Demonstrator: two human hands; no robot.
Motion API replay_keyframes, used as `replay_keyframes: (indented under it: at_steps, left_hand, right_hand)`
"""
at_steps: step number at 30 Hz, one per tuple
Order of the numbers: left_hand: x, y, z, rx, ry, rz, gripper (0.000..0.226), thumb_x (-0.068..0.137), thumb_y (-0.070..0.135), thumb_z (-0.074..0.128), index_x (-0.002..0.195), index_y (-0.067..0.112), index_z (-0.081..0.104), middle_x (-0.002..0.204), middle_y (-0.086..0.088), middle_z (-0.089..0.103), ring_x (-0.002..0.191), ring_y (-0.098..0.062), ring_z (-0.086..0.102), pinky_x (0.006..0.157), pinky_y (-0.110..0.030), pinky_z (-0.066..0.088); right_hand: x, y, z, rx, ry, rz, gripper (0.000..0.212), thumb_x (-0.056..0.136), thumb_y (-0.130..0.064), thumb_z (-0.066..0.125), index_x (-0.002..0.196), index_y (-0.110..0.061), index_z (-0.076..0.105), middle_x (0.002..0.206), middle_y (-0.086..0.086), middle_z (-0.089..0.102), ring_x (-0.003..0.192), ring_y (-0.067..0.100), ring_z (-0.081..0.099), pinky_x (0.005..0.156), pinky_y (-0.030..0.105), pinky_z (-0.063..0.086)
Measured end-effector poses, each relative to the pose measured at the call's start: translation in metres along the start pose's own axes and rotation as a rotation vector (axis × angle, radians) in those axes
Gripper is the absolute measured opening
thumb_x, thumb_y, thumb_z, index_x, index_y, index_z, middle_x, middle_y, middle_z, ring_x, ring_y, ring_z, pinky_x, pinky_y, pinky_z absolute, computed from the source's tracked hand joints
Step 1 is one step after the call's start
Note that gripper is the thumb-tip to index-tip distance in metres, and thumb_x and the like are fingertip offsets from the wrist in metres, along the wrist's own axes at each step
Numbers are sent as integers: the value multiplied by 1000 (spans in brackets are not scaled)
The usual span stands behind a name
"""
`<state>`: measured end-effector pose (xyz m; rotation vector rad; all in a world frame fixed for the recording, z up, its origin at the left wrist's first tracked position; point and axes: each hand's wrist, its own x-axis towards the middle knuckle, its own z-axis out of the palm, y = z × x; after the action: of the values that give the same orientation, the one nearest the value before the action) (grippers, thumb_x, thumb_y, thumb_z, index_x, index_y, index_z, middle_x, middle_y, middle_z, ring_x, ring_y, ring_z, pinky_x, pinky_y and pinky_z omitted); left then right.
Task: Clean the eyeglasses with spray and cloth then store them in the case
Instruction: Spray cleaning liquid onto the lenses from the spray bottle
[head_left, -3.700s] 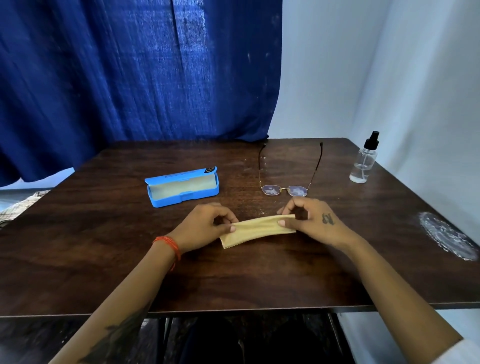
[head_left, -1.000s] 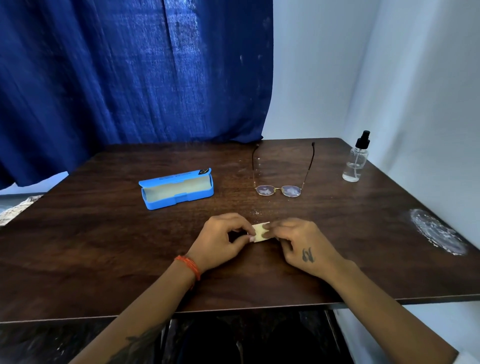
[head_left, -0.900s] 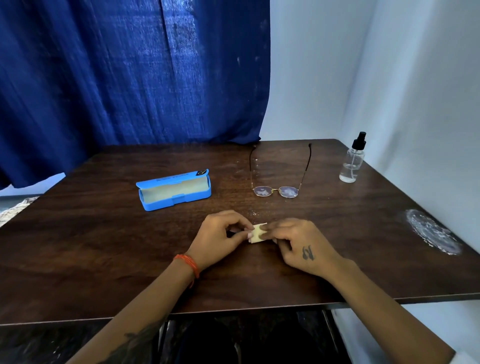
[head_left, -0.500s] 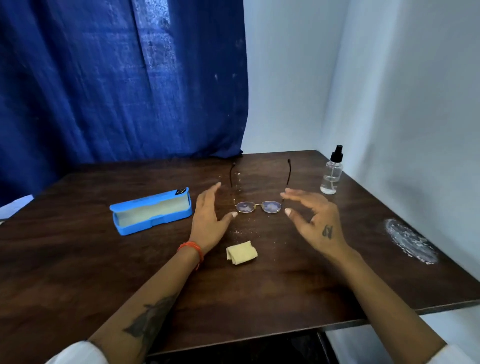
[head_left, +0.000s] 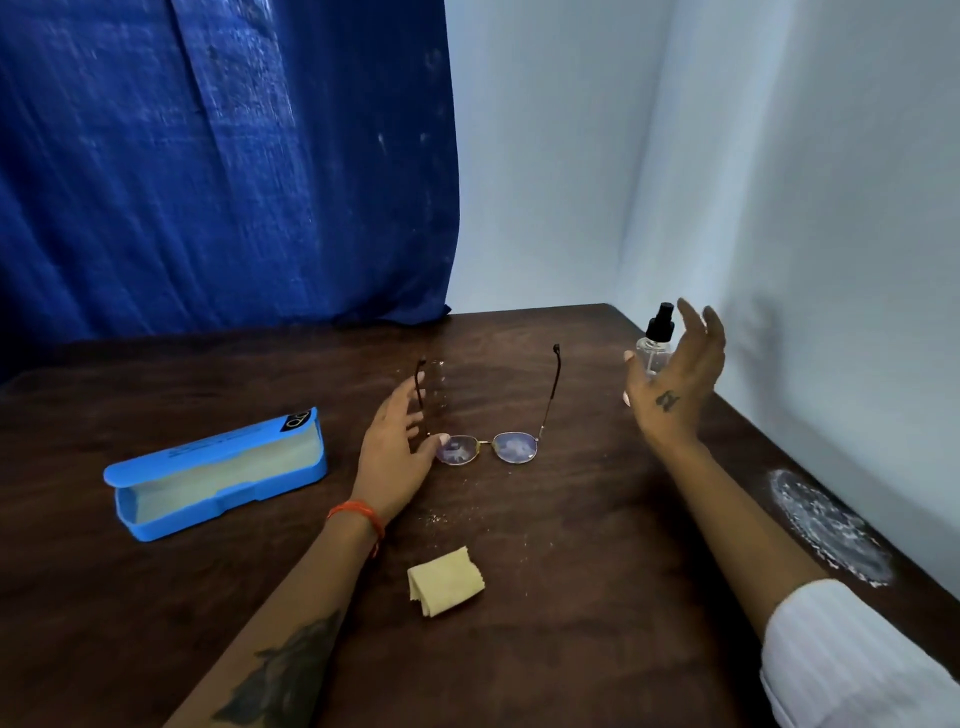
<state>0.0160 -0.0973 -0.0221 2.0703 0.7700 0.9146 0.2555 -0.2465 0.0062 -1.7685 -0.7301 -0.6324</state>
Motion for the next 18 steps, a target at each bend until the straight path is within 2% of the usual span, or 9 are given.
replay_keyframes:
  at_steps: [2,4,6,7,9,12,14,16,18]
  left_hand:
    - [0,0,0,9,-6,25,70,80,5,65,139,26,33,133,-1,47,111,-10,51,90,-18,43]
    - [0,0,0,13,-4,42,65,80,1,65,135,25,39,126,0,52,107,-8,52,86,-14,44]
    - [1,0,0,13,8,46,58,79,-3,64,129,22,46,120,-2,55,104,-8,55,84,-14,48]
    - [1,1,0,11,15,44,54,79,-4,63,125,21,50,117,-3,57,101,-8,57,84,-17,50]
    - [1,1,-1,20,18,38,44,79,-5,62,115,18,58,110,-3,61,95,-7,59,85,-19,52]
    - [-1,1,-3,58,6,27,29,80,-3,63,103,13,65,102,-3,65,89,-5,60,77,-6,47]
    - [-2,1,-5,66,-2,12,23,79,-1,65,99,11,67,99,-3,66,88,-7,60,73,0,43]
    - [-3,2,-7,72,-7,-10,21,78,3,68,97,12,68,97,-2,67,86,-6,60,71,3,41]
    - [-5,4,-10,87,-17,-30,17,78,8,70,94,13,70,91,1,66,83,-2,58,68,3,40]
  right_hand:
    - [3,12,7,-11,-68,57,77,78,-20,64,144,-18,24,149,16,21,132,30,34,105,37,35]
    - [4,19,10,11,-162,112,85,78,-16,64,145,-30,13,148,12,24,113,29,55,94,46,47]
    - [3,21,11,4,-216,147,87,81,-13,63,146,-34,9,139,8,41,88,22,63,86,40,50]
    - [3,22,11,-11,-229,152,86,82,-13,62,146,-33,8,131,8,50,83,21,63,85,34,47]
    - [5,22,9,-30,-237,165,85,83,-14,62,146,-32,9,116,8,60,83,23,62,79,29,41]
    - [4,12,2,19,-237,202,82,83,-13,63,146,-31,13,107,2,60,75,17,54,68,14,39]
    - [0,3,-5,109,-238,224,80,83,-16,64,145,-33,15,102,-4,57,79,16,54,60,2,36]
    - [-5,-5,-13,247,-249,259,78,83,-22,67,142,-39,18,105,-4,60,90,17,59,65,6,41]
    - [-12,-14,-21,397,-285,277,71,81,-26,70,134,-46,28,110,-1,63,95,15,61,79,17,47]
